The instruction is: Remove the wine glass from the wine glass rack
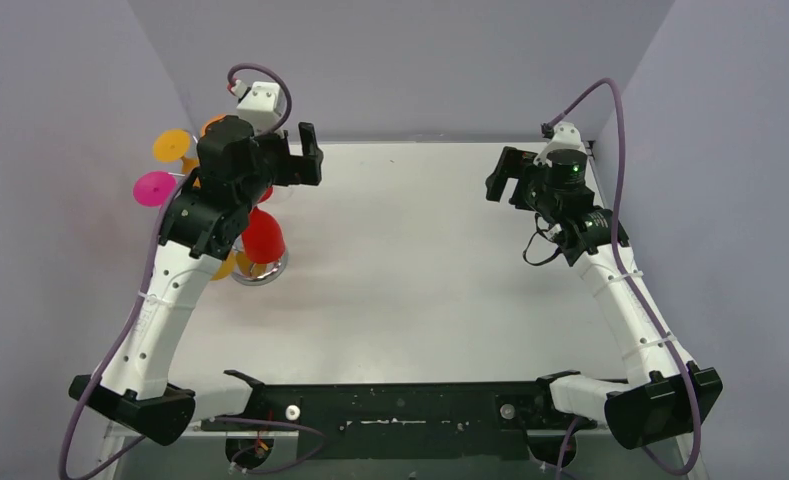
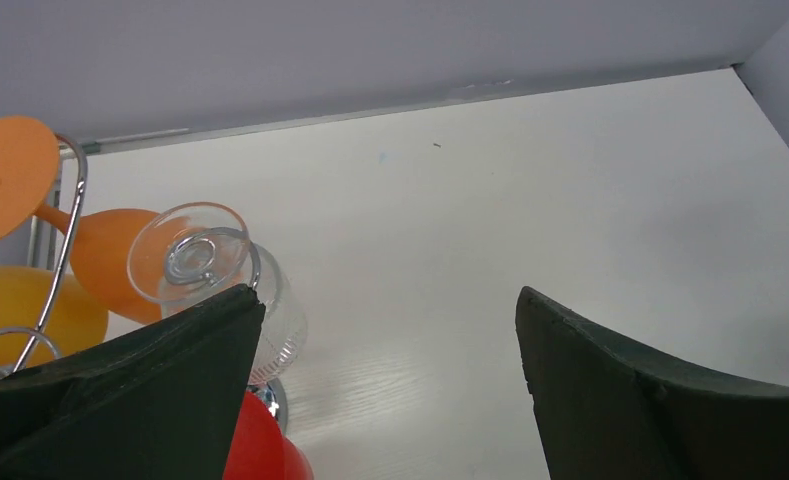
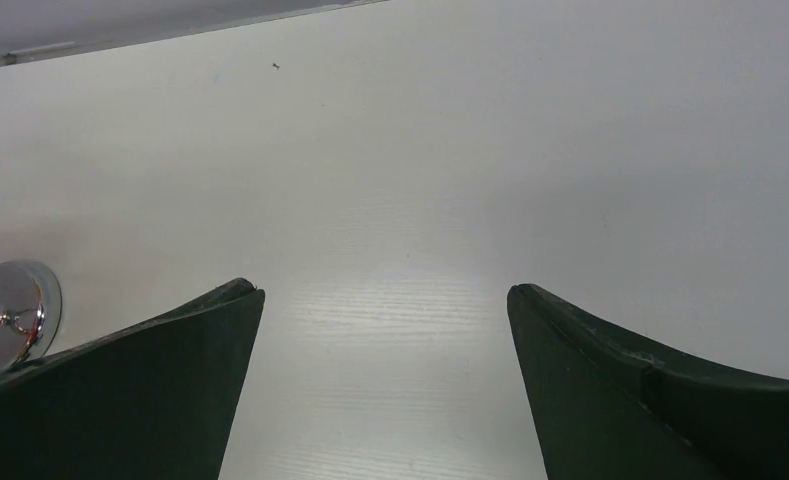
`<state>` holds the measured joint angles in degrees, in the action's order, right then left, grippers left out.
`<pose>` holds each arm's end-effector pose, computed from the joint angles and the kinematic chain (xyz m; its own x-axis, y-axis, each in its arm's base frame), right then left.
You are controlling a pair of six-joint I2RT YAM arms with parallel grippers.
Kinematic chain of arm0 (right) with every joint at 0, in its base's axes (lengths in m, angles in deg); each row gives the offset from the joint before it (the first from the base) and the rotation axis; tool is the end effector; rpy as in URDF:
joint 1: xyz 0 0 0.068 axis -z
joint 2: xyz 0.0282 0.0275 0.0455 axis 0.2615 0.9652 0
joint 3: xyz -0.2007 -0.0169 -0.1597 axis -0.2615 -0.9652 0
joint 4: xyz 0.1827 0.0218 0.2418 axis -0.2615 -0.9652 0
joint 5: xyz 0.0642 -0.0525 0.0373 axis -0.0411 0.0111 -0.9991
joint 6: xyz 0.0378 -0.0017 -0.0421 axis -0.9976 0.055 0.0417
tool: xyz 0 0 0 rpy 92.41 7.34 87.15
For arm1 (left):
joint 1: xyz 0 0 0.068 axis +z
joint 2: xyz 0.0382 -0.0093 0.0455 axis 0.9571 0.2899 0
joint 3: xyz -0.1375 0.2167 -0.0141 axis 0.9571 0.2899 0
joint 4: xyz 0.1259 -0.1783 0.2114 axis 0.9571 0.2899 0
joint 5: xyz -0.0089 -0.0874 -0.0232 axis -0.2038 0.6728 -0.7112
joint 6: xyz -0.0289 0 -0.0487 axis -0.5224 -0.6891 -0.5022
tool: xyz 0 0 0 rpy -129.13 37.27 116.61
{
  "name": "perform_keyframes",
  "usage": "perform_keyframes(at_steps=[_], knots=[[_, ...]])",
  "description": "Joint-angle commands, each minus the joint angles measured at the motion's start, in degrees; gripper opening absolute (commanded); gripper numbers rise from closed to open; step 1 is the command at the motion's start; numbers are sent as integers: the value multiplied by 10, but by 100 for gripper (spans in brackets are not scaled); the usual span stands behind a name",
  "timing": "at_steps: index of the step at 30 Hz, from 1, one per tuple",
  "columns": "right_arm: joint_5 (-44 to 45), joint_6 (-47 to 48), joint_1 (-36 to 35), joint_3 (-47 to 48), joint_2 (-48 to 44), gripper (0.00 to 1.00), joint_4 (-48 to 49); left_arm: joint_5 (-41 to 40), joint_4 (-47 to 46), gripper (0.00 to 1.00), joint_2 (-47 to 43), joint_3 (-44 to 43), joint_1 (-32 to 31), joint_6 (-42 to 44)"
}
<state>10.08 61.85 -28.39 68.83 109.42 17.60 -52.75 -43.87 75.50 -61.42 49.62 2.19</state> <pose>0.3130 0.0750 0.3689 -0.4816 0.2429 -0.8421 -0.0970 0.9401 0.3267 0.2829 -0.1169 0.4749 -0.2729 -0.0442 -0.9610 0.2277 0.9676 -0.1092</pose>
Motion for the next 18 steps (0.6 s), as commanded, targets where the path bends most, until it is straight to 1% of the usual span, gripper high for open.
perform_keyframes(at_steps=[1, 9, 12, 15, 17, 18], knots=[[16, -9, -2, 22, 5, 100, 5, -39, -18, 97, -24, 5, 1, 16], [-1, 1, -2, 11, -3, 100, 18, -75, -9, 97, -37, 10, 1, 23], [-8, 3, -2, 6, -5, 100, 20, -71, 5, 97, -26, -1, 2, 28], [-21, 9, -2, 3, -6, 100, 24, -88, 27, 97, -6, -17, 3, 33], [-31, 12, -1, -2, -9, 100, 29, -101, 30, 97, 2, -29, 18, 32], [-37, 13, -2, -4, -11, 100, 33, -92, 30, 97, 5, -36, 30, 30]])
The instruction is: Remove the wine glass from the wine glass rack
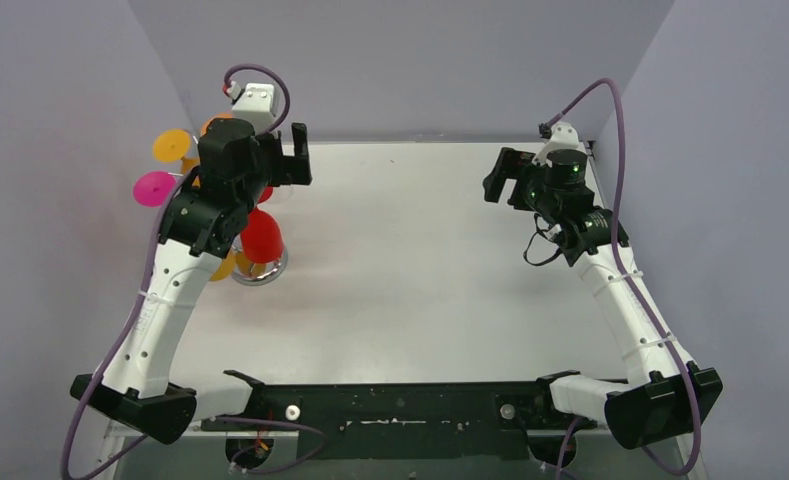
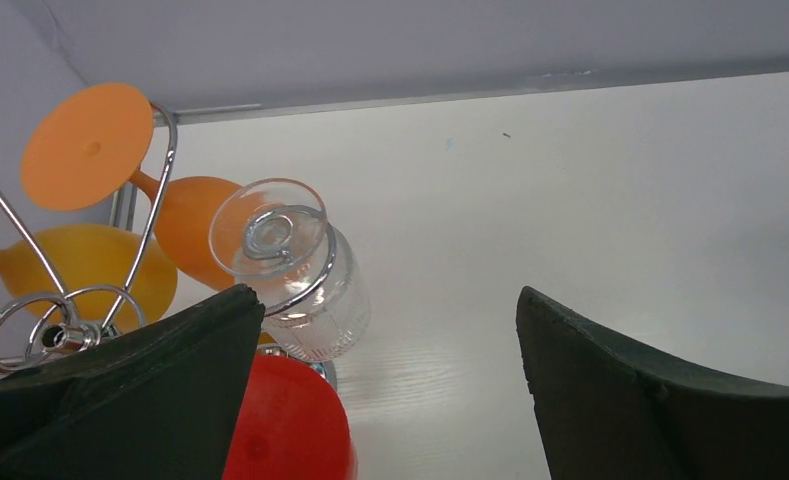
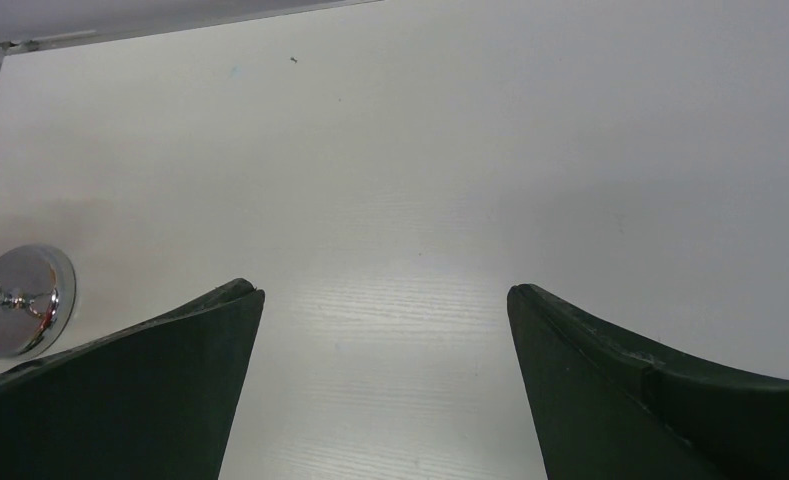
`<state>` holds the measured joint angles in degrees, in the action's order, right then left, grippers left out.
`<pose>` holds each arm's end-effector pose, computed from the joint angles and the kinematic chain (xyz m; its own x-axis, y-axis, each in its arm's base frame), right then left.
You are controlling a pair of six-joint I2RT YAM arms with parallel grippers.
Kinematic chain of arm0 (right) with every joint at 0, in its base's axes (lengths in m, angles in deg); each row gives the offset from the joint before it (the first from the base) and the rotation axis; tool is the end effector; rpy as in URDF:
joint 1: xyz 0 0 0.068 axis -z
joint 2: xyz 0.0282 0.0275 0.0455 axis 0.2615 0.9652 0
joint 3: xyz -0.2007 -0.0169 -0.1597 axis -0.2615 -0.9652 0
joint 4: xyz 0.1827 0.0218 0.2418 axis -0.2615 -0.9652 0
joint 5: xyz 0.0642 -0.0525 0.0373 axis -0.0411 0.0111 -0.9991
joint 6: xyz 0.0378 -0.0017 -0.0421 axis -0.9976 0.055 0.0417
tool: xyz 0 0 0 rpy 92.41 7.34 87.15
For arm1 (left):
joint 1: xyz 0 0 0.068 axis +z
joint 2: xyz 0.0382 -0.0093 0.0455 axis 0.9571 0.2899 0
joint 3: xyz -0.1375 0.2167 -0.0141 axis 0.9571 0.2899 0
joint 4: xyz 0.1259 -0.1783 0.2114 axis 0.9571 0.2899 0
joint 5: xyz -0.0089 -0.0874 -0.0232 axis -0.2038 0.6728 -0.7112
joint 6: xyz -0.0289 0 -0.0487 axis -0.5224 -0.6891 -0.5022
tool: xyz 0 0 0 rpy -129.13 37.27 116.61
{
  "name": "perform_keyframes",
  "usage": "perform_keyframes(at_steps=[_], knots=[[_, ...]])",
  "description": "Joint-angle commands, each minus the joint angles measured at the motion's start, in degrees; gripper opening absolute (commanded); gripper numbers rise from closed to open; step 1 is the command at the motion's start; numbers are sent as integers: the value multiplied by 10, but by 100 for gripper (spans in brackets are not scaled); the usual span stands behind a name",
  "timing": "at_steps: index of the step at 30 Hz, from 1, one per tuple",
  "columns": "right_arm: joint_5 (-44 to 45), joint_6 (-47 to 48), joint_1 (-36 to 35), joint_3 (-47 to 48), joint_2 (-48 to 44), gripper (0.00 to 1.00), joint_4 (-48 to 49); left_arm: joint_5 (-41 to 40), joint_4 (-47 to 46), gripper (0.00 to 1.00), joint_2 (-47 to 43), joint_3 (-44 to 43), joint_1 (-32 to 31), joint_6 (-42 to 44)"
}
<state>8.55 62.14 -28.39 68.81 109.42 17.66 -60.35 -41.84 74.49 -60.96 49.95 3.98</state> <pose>0.3127 0.0761 0.3689 -0.4884 0.2360 -0.8401 -0.1215 0.9350 0.3333 0.2787 -0.1076 0.4735 -0.2734 -0.0085 -0.9619 0.1044 0.9938 -0.0385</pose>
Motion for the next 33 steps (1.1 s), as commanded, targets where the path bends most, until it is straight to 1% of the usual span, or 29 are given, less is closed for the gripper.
perform_keyframes(at_steps=[1, 4, 8, 11, 14, 17, 23, 26, 28, 29, 30, 33], knots=[[-29, 11, -2, -5, -12, 100, 35, -1, 9, 97, 19, -51, 41, 11], [-44, 14, -2, -3, -14, 100, 39, 29, 8, 97, 25, -86, 69, 15], [-49, 10, -2, -6, -20, 100, 39, 35, 3, 97, 32, -117, 84, 33], [-58, 11, -1, -15, -27, 100, 49, 33, 24, 97, 49, -147, 100, 41], [-67, 12, -2, -18, -27, 100, 52, 32, 30, 96, 56, -150, 128, 43], [-76, 12, -1, -17, -25, 100, 50, 52, 37, 93, 58, -145, 165, 39], [-75, 5, -2, -18, -19, 100, 46, 101, 67, 84, 54, -117, 225, 25], [-80, -2, -1, -19, -14, 100, 46, 132, 61, 77, 44, -89, 267, 22], [-86, -6, -2, -21, -9, 100, 47, 155, 62, 75, 41, -79, 288, 20], [-88, -9, -2, -21, -7, 100, 48, 159, 67, 72, 41, -77, 298, 20], [-89, -11, -2, -21, -6, 100, 48, 172, 73, 67, 41, -78, 304, 19], [-90, -16, -2, -20, -1, 100, 49, 195, 68, 64, 33, -66, 315, 20]])
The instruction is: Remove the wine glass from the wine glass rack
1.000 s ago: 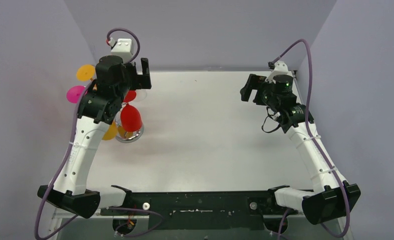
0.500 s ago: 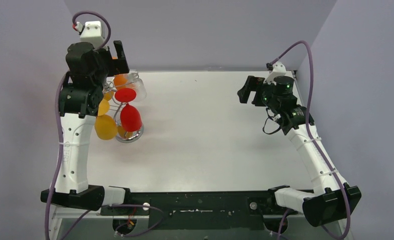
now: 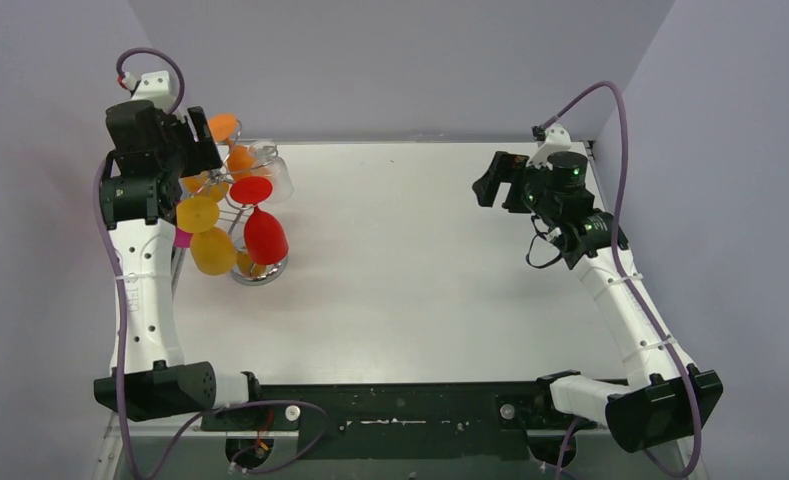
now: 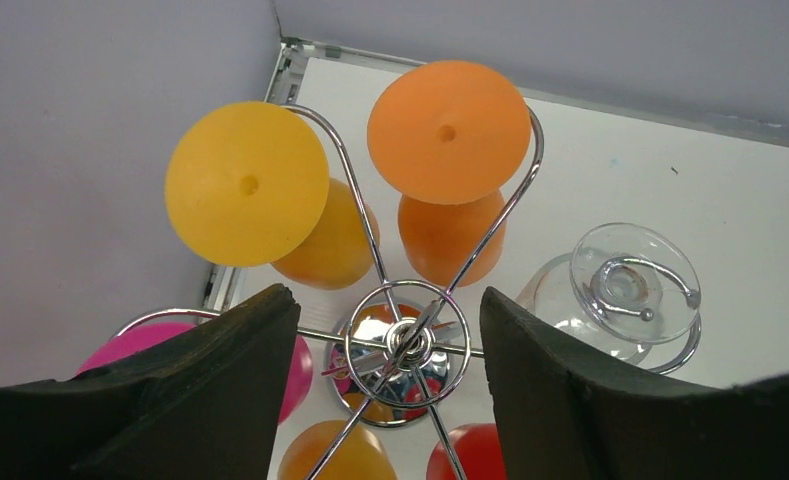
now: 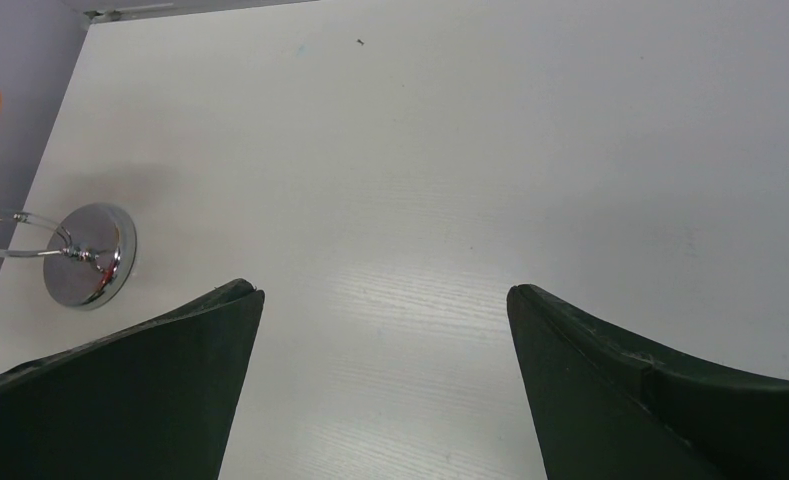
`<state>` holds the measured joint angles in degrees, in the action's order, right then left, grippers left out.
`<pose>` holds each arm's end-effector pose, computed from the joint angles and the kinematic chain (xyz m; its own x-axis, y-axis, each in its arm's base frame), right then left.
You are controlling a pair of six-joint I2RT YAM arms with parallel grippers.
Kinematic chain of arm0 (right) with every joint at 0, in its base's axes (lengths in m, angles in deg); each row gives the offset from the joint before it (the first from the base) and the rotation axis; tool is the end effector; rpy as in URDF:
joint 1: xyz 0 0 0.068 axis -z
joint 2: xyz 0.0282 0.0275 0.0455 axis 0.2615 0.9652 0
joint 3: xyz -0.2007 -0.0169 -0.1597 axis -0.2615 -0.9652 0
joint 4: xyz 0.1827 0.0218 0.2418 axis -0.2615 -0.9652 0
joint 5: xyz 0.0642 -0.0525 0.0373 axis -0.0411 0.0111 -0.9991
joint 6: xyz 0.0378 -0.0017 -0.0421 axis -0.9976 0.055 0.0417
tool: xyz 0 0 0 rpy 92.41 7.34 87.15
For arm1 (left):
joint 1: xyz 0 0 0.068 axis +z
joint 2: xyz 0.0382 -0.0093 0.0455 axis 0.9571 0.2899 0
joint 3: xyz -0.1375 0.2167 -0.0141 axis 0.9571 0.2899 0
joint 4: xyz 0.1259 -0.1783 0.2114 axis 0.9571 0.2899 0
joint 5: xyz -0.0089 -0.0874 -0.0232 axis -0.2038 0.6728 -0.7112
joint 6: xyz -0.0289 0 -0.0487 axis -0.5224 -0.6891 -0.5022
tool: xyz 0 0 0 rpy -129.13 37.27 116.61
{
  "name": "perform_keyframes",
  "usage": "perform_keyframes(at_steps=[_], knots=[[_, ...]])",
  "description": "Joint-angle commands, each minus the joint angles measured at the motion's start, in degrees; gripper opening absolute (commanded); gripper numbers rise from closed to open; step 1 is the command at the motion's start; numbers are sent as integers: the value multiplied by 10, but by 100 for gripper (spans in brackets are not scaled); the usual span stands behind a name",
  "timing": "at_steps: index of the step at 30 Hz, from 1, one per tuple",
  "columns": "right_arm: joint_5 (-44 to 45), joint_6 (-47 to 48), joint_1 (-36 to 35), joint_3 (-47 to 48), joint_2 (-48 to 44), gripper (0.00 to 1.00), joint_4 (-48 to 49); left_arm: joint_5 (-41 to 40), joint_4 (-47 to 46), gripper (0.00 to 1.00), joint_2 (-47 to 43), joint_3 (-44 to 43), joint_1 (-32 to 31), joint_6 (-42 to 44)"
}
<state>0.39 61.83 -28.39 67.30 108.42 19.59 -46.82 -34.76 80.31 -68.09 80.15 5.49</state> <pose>0.3086 0.0808 0.3677 -0.5108 0.2293 -0.8285 -0.2407 0.8871 0.3939 0.3142 0.0403 0.4748 -0.3571 -0.1384 -0.9238 -0.1950 0.9782 -0.0712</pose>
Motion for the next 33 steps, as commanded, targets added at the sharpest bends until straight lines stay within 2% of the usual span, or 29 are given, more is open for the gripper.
perform_keyframes(at_steps=[1, 9, 14, 21, 26, 28, 33], knots=[[-9, -14, -2, -5, 10, 100, 30, 66, -5, 62, -28, 11, 15, 6], [-5, -17, -2, -5, 13, 100, 27, 102, -7, 39, -23, 29, 20, 16], [-2, -20, -1, -6, 8, 100, 22, 106, -16, 32, -20, 31, 21, 20], [2, -24, -1, -8, 6, 100, 20, 103, -19, 17, -30, 52, 23, 37], [3, -25, -1, -8, 3, 100, 18, 113, -28, 16, -33, 58, 27, 48], [3, -26, -2, -9, 2, 100, 18, 126, -41, 7, -33, 64, 27, 47], [1, -31, -2, -11, -2, 100, 17, 136, -47, 10, -29, 68, 27, 51]])
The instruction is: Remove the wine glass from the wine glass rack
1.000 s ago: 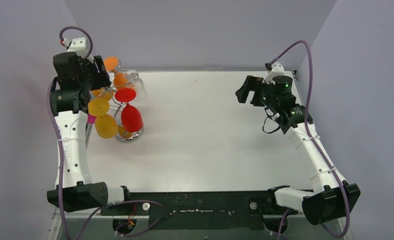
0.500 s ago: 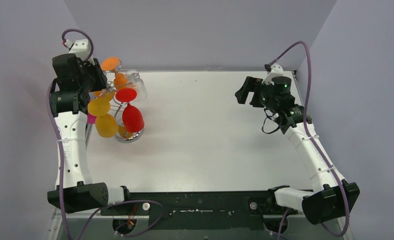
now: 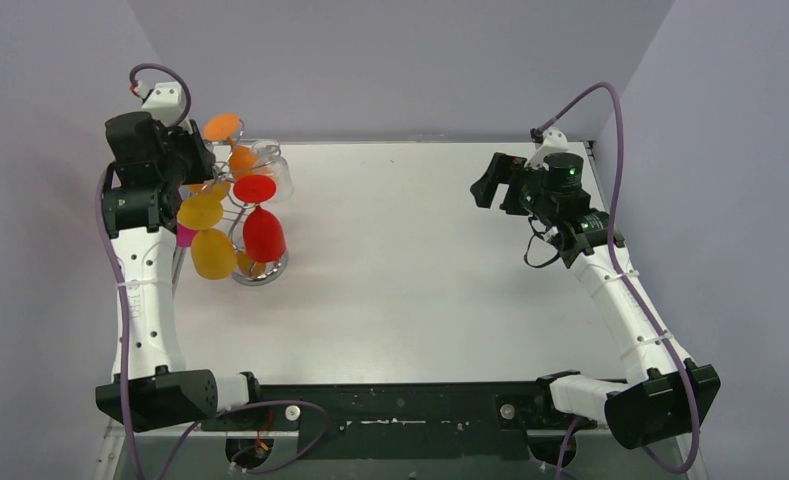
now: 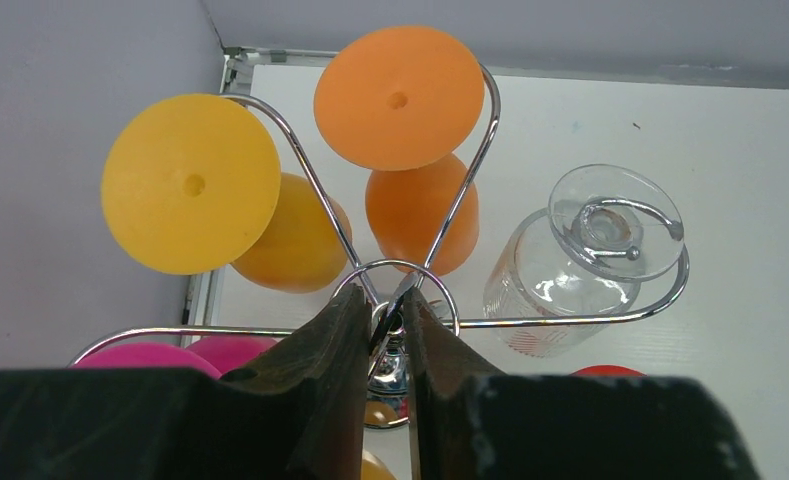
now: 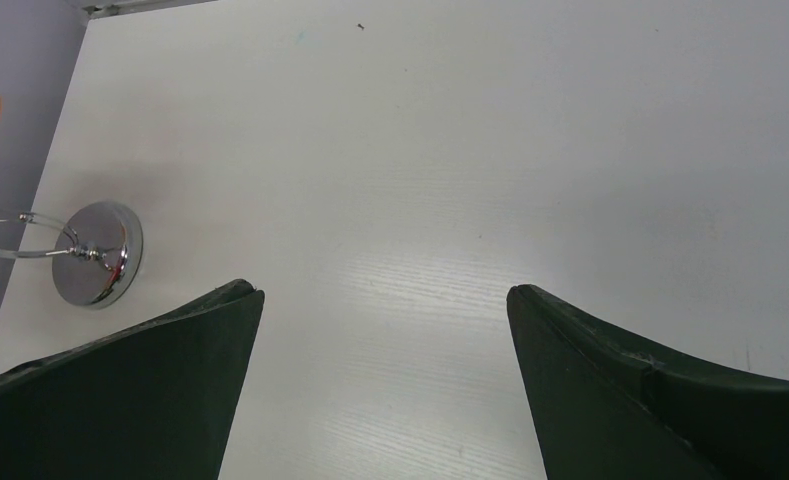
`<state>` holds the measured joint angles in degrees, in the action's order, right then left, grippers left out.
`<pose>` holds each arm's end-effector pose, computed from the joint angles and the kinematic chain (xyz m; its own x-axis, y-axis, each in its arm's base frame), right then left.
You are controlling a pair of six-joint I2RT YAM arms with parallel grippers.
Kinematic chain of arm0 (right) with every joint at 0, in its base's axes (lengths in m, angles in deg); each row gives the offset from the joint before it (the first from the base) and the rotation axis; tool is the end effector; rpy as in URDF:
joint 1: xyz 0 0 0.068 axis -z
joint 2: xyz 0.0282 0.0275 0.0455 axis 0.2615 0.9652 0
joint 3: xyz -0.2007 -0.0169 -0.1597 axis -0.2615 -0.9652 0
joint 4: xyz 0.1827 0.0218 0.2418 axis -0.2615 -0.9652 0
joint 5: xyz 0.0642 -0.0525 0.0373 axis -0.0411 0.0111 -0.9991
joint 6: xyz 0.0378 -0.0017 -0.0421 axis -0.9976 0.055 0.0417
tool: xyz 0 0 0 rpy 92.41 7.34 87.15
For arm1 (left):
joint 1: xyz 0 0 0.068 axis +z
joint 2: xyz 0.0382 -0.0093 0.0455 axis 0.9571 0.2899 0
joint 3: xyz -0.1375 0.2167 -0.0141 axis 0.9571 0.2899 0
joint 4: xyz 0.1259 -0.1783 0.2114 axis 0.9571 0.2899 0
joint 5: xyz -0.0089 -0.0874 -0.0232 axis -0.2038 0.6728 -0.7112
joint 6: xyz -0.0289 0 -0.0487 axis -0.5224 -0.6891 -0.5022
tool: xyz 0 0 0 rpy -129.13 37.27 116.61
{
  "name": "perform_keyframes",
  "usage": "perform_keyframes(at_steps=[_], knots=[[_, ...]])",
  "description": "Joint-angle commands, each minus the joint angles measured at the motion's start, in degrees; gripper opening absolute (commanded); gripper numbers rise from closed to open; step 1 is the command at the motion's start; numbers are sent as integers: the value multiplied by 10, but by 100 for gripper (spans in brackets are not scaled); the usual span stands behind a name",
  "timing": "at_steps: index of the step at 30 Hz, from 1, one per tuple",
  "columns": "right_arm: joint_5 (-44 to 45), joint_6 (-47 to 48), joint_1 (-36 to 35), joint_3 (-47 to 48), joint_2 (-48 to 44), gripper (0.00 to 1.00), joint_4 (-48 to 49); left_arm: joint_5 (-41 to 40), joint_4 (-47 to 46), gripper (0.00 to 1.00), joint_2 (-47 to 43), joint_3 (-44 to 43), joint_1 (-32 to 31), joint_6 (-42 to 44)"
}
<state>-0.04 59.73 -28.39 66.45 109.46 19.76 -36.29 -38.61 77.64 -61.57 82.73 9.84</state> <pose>0.3133 0.0822 0.3567 -0.5452 0.2549 -0.7986 -0.2150 0.8782 0.4272 0.3121 0.0471 0.4552 -0.3707 -0.0808 -0.9252 -0.0426 0.9966 -0.0700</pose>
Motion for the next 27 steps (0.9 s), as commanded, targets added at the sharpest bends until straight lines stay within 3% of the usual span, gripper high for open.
perform_keyframes(at_steps=[1, 9, 16, 27], knots=[[5, -10, -2, -3, -14, 100, 15, 35, -11, 11, -2, 5, 2, 25], [1, -12, -2, 4, -9, 100, 15, 68, -14, 22, 4, 4, 20, 38], [-2, -17, -1, 3, -2, 100, 18, 88, -19, 23, 7, 6, 32, 38], [-3, -19, -2, 1, 7, 100, 19, 104, -21, 0, 3, 9, 37, 41]])
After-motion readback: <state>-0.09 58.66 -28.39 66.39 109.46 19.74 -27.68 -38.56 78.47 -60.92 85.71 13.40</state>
